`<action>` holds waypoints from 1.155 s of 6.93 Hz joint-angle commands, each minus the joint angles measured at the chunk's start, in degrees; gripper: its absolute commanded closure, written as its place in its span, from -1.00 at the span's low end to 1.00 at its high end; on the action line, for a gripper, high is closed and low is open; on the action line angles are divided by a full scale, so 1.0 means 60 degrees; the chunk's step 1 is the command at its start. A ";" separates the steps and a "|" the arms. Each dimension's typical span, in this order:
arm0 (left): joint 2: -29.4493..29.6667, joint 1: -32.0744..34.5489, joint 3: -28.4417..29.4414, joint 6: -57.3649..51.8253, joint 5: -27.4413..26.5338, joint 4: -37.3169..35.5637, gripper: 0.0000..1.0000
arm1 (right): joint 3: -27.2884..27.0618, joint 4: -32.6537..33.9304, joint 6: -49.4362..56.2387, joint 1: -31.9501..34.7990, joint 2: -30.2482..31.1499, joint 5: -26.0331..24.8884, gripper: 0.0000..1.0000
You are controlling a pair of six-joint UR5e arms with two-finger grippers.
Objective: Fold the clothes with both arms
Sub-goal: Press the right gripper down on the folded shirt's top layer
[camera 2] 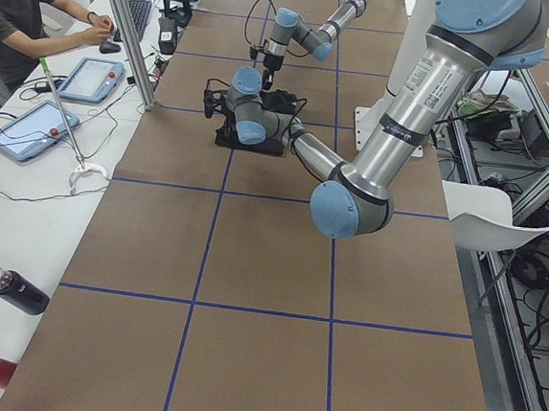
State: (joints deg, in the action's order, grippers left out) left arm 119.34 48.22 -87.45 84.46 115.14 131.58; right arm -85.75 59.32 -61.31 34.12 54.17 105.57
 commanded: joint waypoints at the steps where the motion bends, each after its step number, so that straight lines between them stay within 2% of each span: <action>1: 0.0002 0.0005 0.0000 0.0000 0.0000 -0.0001 -1.00 | -0.0049 -0.0014 0.0096 -0.0264 -0.0136 -0.0060 -0.31; 2: -0.0013 0.0005 0.0000 0.0000 0.0014 -0.0001 -1.00 | -0.0035 0.0000 0.0096 -0.0557 -0.0311 -0.0147 -0.43; 6: -0.0042 0.0005 0.0000 0.0000 0.0015 -0.0015 -1.00 | -0.0078 0.0030 0.0403 -0.0765 -0.0327 -0.0222 -0.48; 7: -0.0042 0.0005 0.0000 0.0015 0.0015 -0.0015 -1.00 | -0.0093 0.0044 0.0404 -0.0925 -0.0313 -0.0236 -0.43; 8: -0.0042 0.0005 -0.0014 0.0015 0.0015 -0.0015 -1.00 | -0.0093 0.0030 0.0390 -0.1028 -0.0356 -0.0251 -0.29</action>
State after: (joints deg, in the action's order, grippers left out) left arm 119.11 48.25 -87.48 84.52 115.22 131.49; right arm -86.28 59.54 -58.97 28.73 52.18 104.15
